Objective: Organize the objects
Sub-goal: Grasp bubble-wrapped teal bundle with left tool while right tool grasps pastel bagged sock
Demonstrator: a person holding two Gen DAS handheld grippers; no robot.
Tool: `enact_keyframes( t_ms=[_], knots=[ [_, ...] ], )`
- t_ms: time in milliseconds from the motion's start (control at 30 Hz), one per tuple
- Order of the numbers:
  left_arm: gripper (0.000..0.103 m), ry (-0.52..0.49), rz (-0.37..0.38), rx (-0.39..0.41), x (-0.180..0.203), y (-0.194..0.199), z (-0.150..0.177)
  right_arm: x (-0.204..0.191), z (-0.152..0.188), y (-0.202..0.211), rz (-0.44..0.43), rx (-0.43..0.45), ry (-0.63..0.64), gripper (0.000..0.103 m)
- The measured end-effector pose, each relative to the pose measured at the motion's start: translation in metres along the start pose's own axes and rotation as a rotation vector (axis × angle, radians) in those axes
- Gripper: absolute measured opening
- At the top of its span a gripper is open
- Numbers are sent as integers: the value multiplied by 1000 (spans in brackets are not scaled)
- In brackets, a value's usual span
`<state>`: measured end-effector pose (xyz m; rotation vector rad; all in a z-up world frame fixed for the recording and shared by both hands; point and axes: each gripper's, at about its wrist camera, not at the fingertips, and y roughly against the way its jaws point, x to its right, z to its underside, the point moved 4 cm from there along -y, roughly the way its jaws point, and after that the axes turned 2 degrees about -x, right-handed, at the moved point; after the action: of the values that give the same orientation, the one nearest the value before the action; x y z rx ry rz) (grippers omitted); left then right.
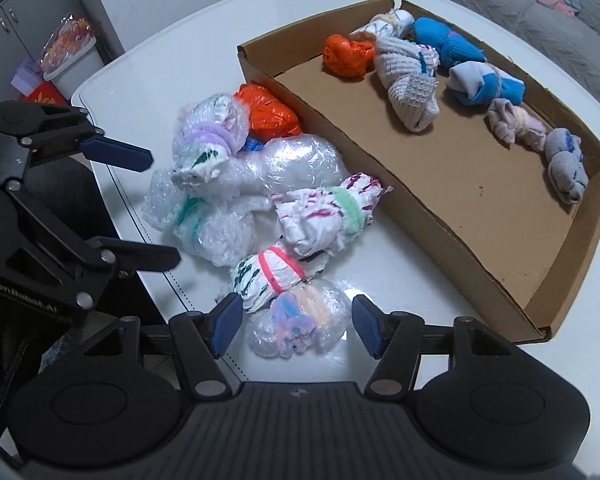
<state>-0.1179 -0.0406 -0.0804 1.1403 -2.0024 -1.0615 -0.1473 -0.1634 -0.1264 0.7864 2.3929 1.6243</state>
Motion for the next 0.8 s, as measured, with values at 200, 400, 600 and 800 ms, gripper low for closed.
enact_keyframes(
  t_ms=[200,400,600,800],
  knots=[
    [87,24,46,-14,9,-14,-5,16,8,5,45,-20,-44,57],
    [87,38,96,-7,17,-24,-11,35,20,9,98,-51,-110,58],
    [87,38,158,-7,26,-21,-9,33,14,13,56,-23,-133,58],
    [90,86,87,0,17,-25,-8,33,7,5,48,-26,-132,58]
  ],
)
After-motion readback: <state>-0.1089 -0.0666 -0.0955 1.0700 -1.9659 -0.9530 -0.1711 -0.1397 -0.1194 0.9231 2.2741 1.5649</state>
